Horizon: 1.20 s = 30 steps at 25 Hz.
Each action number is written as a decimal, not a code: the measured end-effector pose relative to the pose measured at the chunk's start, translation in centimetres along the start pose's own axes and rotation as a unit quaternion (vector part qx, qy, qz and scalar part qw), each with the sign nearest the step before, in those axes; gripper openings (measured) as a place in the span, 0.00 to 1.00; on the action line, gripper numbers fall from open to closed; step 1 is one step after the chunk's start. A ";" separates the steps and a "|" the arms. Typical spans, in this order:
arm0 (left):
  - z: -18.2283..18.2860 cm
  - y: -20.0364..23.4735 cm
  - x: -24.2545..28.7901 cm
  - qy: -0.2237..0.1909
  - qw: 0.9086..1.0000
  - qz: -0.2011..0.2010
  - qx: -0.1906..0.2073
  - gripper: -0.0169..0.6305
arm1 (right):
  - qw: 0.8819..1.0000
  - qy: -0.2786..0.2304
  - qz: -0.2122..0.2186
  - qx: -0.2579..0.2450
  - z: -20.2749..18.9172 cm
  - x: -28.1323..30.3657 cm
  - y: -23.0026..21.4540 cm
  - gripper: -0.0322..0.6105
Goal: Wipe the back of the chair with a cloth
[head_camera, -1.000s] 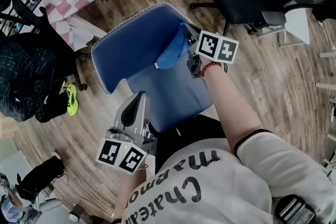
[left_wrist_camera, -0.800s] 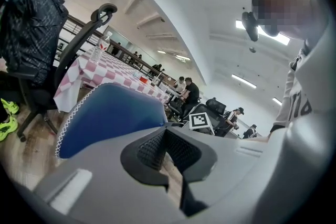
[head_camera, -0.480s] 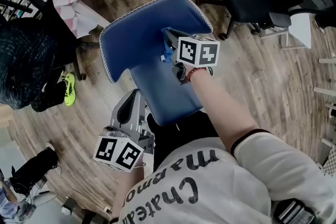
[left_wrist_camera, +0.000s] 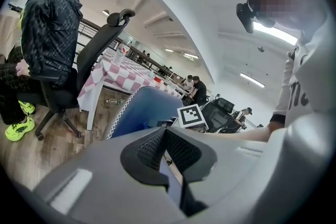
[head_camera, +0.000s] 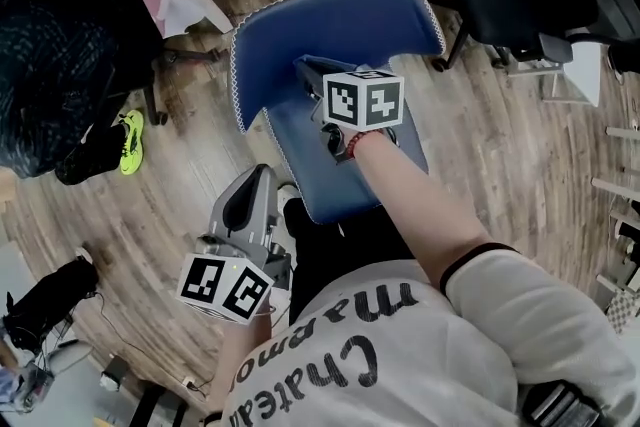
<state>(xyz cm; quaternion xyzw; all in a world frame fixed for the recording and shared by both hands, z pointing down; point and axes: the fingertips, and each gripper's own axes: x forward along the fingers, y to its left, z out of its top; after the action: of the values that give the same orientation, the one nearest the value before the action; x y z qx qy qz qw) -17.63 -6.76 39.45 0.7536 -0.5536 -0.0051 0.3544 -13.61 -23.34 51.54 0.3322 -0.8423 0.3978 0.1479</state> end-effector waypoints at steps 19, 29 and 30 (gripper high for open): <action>0.8 4.8 -1.2 0.039 0.999 -0.034 0.008 0.03 | 0.999 0.030 0.032 0.007 -5.5 4.4 6.1 0.09; 0.6 3.0 1.2 0.034 0.999 -0.028 -0.002 0.03 | 0.994 0.079 0.070 -0.009 -6.1 4.6 6.3 0.09; 0.6 2.8 1.5 0.033 0.999 -0.026 -0.004 0.03 | 0.994 0.078 0.070 -0.009 -5.7 4.6 5.8 0.09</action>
<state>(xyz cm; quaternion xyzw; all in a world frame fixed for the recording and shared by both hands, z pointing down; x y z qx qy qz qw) -19.63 -8.70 41.14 0.7660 -0.5223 0.0085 0.3747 -21.03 -18.33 54.19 0.2385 -0.8532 0.4240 0.1881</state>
